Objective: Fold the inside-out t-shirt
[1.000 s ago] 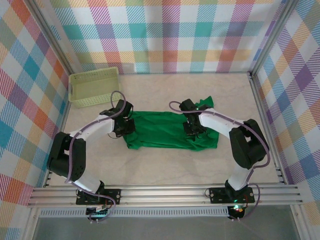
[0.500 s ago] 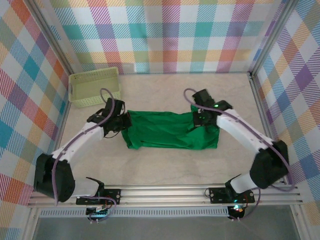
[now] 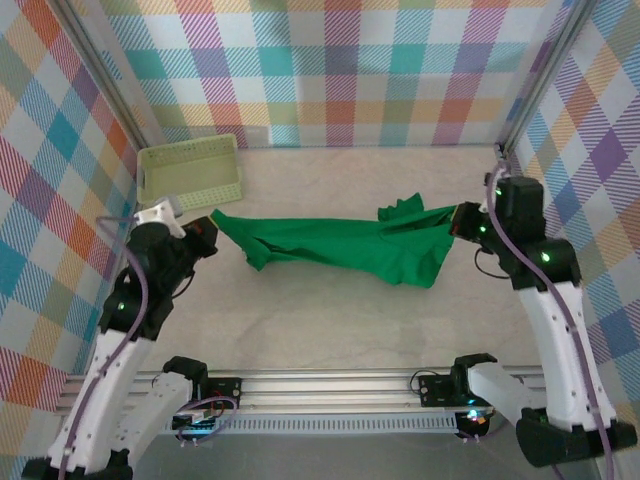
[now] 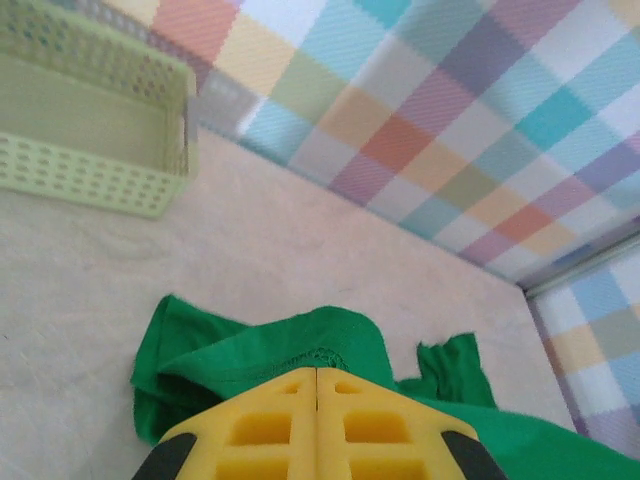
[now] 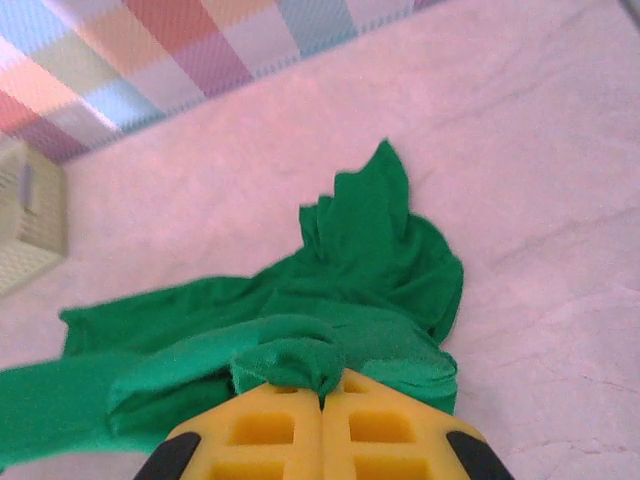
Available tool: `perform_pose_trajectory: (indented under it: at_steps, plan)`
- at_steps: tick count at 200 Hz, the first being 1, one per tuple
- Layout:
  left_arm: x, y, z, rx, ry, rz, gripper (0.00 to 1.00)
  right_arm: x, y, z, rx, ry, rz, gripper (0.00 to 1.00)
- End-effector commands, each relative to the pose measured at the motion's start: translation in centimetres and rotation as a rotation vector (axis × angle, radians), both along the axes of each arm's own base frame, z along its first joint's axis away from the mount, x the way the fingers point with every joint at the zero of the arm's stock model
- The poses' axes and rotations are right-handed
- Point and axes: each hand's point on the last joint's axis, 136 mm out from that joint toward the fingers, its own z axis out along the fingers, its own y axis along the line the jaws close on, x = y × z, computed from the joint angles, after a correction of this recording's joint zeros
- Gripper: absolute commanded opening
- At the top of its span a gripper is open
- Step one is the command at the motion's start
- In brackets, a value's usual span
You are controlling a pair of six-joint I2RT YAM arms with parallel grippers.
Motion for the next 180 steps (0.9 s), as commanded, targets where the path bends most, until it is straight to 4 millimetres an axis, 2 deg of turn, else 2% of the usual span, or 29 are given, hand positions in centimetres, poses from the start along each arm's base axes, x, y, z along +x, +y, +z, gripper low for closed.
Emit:
perform_pose_trajectory:
  at_steps: [1, 15, 36, 49, 60, 71, 86, 113, 128, 140, 148, 156, 166, 180]
  plan:
    - [1.2, 1.6, -3.8, 0.035, 0.125, 0.101, 0.0, -0.9, -0.8, -1.5, 0.055, 0.017, -0.054, 0.0]
    - [2.2, 1.2, -7.9, 0.094, 0.325, 0.092, 0.0, -0.7, -0.2, -3.6, 0.095, 0.061, -0.032, 0.0]
    - [3.3, 0.2, -14.3, 0.138, 0.585, 0.05, 0.0, 0.2, 1.2, -9.1, 0.153, 0.182, 0.01, 0.0]
    - [3.8, -0.3, -16.7, 0.142, 0.659, 0.033, 0.0, 0.6, 1.1, -12.4, 0.157, 0.251, -0.002, 0.0]
    - [4.3, -0.8, -17.6, 0.134, 0.674, 0.014, 0.0, 1.1, 0.7, -13.7, 0.159, 0.27, -0.018, 0.0]
    - [5.1, -1.3, -17.4, 0.12, 0.663, -0.004, 0.0, 1.8, 0.4, -13.7, 0.164, 0.264, -0.025, 0.0]
    - [6.6, -2.2, -15.3, 0.098, 0.597, -0.039, 0.0, 3.2, -0.1, -12.0, 0.158, 0.228, -0.028, 0.0]
    - [8.7, -3.5, -8.4, 0.049, 0.408, -0.089, 0.0, 5.5, -0.9, -5.1, 0.131, 0.098, -0.039, 0.0]
    - [8.9, -3.4, -4.5, 0.025, 0.297, -0.084, 0.0, 5.6, -2.0, -1.4, 0.097, 0.022, -0.076, 0.0]
    - [8.6, -3.0, -2.7, 0.02, 0.243, -0.067, 0.0, 5.2, -2.7, 0.6, 0.065, -0.029, -0.102, 0.0]
    - [8.5, -2.7, -2.6, 0.028, 0.242, -0.051, 0.0, 4.8, -3.0, 1.0, 0.055, -0.042, -0.111, 0.0]
    - [8.5, -2.4, -3.3, 0.042, 0.266, -0.035, 0.0, 4.5, -2.9, 0.7, 0.052, -0.038, -0.106, 0.0]
    - [8.7, -2.1, -4.9, 0.058, 0.307, -0.023, 0.0, 4.1, -2.7, -0.8, 0.057, -0.008, -0.093, 0.0]
    - [9.3, -2.2, -8.1, 0.077, 0.408, -0.02, 0.0, 4.0, -2.2, -4.1, 0.069, 0.049, -0.072, 0.0]
